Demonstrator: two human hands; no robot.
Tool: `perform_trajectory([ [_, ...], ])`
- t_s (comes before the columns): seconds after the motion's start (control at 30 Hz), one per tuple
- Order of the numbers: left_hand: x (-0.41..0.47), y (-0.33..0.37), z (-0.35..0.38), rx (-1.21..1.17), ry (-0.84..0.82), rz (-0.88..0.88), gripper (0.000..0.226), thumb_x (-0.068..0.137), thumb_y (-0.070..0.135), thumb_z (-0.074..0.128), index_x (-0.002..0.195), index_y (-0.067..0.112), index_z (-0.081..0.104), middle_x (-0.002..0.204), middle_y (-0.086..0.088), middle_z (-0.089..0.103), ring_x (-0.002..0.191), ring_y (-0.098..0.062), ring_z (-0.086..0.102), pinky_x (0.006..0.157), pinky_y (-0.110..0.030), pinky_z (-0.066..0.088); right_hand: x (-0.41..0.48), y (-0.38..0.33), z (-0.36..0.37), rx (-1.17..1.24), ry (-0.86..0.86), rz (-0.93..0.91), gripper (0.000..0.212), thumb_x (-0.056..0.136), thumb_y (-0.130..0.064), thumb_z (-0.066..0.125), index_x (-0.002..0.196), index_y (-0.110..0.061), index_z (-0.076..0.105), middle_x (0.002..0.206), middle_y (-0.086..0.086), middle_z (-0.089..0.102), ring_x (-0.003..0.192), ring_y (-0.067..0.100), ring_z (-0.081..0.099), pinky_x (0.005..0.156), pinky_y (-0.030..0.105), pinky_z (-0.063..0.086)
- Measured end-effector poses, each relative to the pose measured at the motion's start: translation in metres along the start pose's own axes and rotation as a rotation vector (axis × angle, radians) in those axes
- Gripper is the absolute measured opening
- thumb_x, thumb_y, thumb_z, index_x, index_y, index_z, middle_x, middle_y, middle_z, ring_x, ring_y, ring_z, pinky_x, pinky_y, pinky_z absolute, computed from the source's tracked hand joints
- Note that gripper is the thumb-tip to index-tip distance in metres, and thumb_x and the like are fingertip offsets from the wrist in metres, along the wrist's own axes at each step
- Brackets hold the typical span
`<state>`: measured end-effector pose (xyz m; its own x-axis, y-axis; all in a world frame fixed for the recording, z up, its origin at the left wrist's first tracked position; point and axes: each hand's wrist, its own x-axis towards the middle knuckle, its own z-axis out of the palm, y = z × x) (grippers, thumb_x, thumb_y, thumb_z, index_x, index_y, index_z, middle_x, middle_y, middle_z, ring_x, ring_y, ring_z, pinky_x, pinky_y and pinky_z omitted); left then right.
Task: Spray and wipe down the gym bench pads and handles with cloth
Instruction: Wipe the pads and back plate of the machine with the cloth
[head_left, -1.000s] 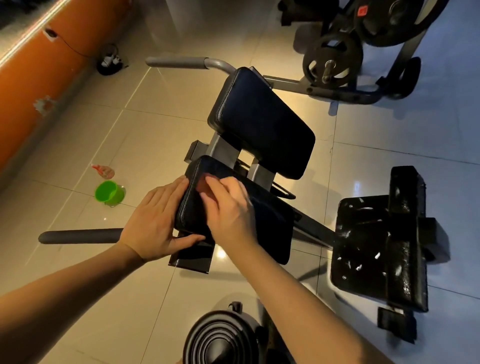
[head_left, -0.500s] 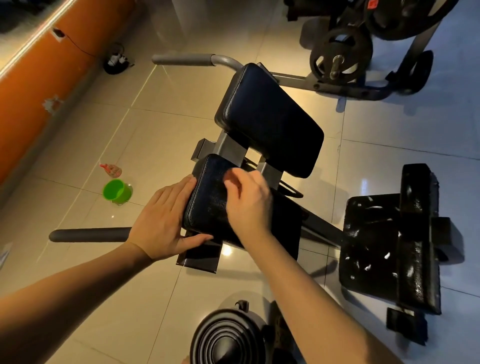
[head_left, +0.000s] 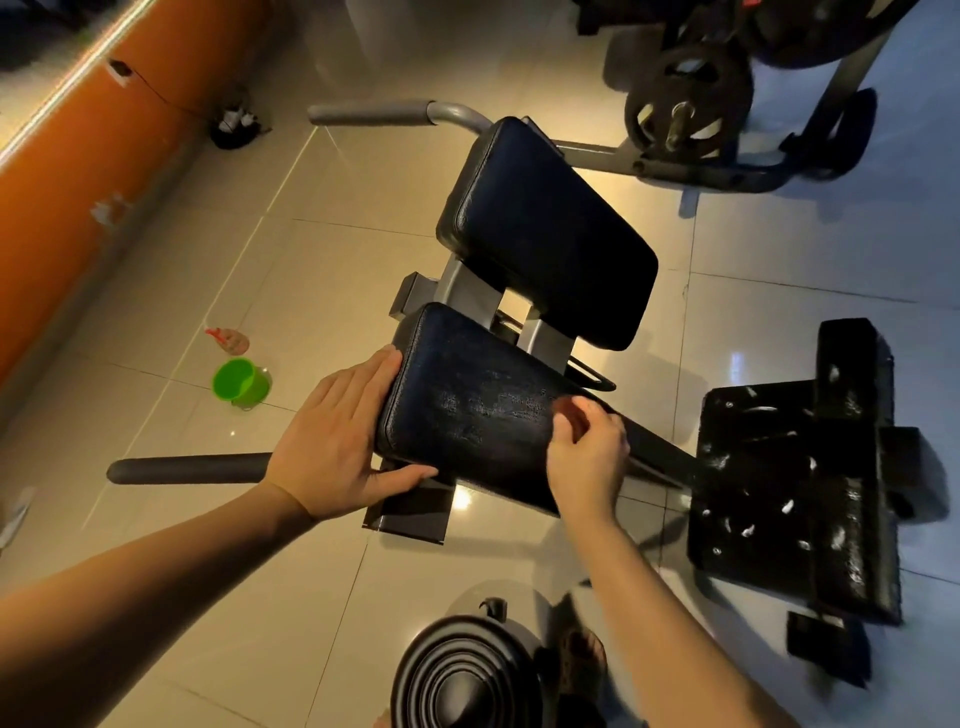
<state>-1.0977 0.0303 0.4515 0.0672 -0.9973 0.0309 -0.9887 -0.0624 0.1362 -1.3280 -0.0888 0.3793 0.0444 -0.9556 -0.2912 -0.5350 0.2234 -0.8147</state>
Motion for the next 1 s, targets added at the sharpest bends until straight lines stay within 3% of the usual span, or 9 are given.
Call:
perform_trajectory([
  [0.07,0.000,0.000,0.000,-0.002,-0.015,-0.016,0.116,0.080,0.086,0.052,0.161,0.010,0.020,0.161,-0.015,0.036,0.143,-0.031,0.041,0.121,-0.043,0.028,-0.035,-0.029,0.009,0.082,-0.085,-0.183,0.030,0.100,-0.019,0.063,0.129,-0.021,0.066,0.118,-0.008,0.051,0.101,0.000,0.048,0.079,0.011,0.042],
  [0.2,0.000,-0.001,0.000,-0.013,-0.024,-0.028,0.116,0.080,0.087,0.050,0.161,0.011,0.020,0.161,-0.014,0.036,0.144,-0.032,0.041,0.121,-0.044,0.030,-0.063,-0.018,0.007,-0.015,-0.167,-0.465,0.034,0.102,-0.022,0.058,0.136,-0.020,0.062,0.119,-0.006,0.052,0.109,0.005,0.049,0.084,0.014,0.047],
  [0.33,0.000,0.000,-0.001,-0.014,-0.006,-0.014,0.114,0.080,0.086,0.051,0.160,0.010,0.023,0.160,-0.015,0.038,0.143,-0.032,0.042,0.120,-0.042,0.029,-0.025,0.058,-0.024,-0.167,-0.077,-0.171,0.037,0.103,-0.022,0.056,0.140,-0.017,0.059,0.121,0.000,0.055,0.110,0.011,0.050,0.093,0.028,0.049],
  [0.43,0.000,0.001,-0.002,-0.025,0.001,-0.006,0.114,0.080,0.085,0.051,0.160,0.008,0.024,0.160,-0.015,0.038,0.143,-0.032,0.042,0.120,-0.040,0.025,-0.007,0.088,-0.038,-0.243,-0.053,0.083,0.033,0.102,-0.018,0.059,0.134,-0.014,0.063,0.126,0.010,0.062,0.121,0.028,0.058,0.101,0.040,0.046],
  [0.5,0.000,0.001,-0.003,-0.028,0.003,-0.002,0.113,0.081,0.085,0.050,0.160,0.008,0.023,0.159,-0.016,0.039,0.142,-0.033,0.042,0.120,-0.040,0.025,-0.013,0.074,-0.034,-0.193,-0.018,0.122,0.030,0.101,-0.017,0.060,0.130,-0.014,0.065,0.124,0.010,0.064,0.119,0.027,0.058,0.097,0.034,0.044],
  [0.63,-0.001,0.003,-0.005,-0.027,0.005,-0.004,0.113,0.081,0.087,0.046,0.159,0.009,0.023,0.158,-0.017,0.040,0.141,-0.035,0.044,0.118,-0.042,0.027,-0.055,-0.005,-0.007,-0.046,-0.072,-0.114,0.029,0.103,-0.022,0.057,0.131,-0.018,0.064,0.117,-0.007,0.053,0.105,0.003,0.045,0.075,0.004,0.034],
  [0.8,0.000,0.004,-0.006,-0.036,-0.010,-0.014,0.114,0.080,0.091,0.042,0.160,0.012,0.022,0.158,-0.017,0.041,0.140,-0.036,0.045,0.118,-0.046,0.032,-0.083,-0.030,0.007,-0.041,-0.175,-0.417,0.033,0.103,-0.027,0.056,0.135,-0.021,0.061,0.114,-0.008,0.054,0.106,0.008,0.053,0.082,0.017,0.050],
  [0.9,0.000,0.002,-0.006,-0.040,-0.005,0.005,0.114,0.081,0.088,0.048,0.160,0.011,0.021,0.159,-0.016,0.039,0.141,-0.035,0.044,0.119,-0.048,0.034,-0.060,0.020,-0.013,-0.131,-0.087,-0.167,0.034,0.104,-0.027,0.054,0.137,-0.019,0.060,0.120,-0.003,0.055,0.109,0.010,0.050,0.090,0.029,0.049],
  [1.0,0.000,0.001,-0.005,-0.038,0.006,0.027,0.113,0.081,0.086,0.050,0.160,0.010,0.021,0.159,-0.016,0.039,0.141,-0.033,0.043,0.119,-0.045,0.031,-0.037,0.052,-0.028,-0.205,0.005,0.083,0.028,0.103,-0.020,0.057,0.128,-0.012,0.066,0.118,0.009,0.062,0.115,0.027,0.058,0.092,0.034,0.044],
])
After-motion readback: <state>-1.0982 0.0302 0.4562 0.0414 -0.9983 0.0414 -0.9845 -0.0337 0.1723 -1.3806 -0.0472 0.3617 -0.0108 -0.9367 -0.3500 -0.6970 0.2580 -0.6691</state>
